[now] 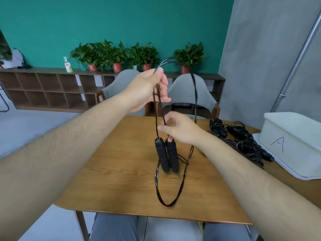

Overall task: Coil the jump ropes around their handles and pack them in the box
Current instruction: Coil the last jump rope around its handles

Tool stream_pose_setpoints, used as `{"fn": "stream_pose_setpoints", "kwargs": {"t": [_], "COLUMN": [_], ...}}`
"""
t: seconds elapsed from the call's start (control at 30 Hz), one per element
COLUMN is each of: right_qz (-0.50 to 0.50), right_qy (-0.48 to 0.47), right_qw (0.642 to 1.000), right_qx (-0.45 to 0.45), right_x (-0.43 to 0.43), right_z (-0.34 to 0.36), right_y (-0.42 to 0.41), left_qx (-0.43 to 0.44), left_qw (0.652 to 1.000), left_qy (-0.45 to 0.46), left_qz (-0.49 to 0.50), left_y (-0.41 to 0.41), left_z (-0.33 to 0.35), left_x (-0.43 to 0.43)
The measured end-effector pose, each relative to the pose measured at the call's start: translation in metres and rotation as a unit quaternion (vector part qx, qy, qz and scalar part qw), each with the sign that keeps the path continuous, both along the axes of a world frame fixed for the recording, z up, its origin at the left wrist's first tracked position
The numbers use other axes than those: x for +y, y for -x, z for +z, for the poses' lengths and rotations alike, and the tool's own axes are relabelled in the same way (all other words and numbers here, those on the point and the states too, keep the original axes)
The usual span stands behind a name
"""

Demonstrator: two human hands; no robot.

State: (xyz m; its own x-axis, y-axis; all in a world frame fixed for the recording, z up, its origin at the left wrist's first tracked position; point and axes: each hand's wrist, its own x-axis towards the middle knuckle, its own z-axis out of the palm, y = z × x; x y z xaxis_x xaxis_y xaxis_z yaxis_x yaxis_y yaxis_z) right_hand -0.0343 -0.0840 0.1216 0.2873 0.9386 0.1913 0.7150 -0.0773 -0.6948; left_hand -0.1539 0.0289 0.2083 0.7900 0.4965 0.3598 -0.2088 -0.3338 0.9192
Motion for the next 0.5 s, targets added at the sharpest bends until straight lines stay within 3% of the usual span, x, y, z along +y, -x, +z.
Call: {"fn": "stream_pose_setpoints", "kwargs": {"t": [0.1,0.23,0.4,0.5], "right_qz": [-0.004,-0.112,-0.119,-0.119], "right_qy": [0.025,-0.093,-0.165,-0.176], "right_qw": [0.999,0.989,0.979,0.975], "right_qx": [-0.020,-0.009,0.012,0.067], "right_x": [0.002,0.000,-0.006,-0.006], "right_z": [-0.009,-0.003,0.011,0.021], "right_y": [-0.001,-0.016,-0.027,-0.025], "left_qx": [0.020,0.083,0.119,0.120], "left_qw": [0.999,0.980,0.934,0.920], "left_qy": [-0.020,-0.118,-0.255,-0.278], "left_qz": [0.025,0.139,0.219,0.246], "left_y": [0.005,0.013,0.020,0.019], "left_z": [0.002,0.003,-0.003,0.000], "left_x": [0.003,0.008,0.029,0.029]}}
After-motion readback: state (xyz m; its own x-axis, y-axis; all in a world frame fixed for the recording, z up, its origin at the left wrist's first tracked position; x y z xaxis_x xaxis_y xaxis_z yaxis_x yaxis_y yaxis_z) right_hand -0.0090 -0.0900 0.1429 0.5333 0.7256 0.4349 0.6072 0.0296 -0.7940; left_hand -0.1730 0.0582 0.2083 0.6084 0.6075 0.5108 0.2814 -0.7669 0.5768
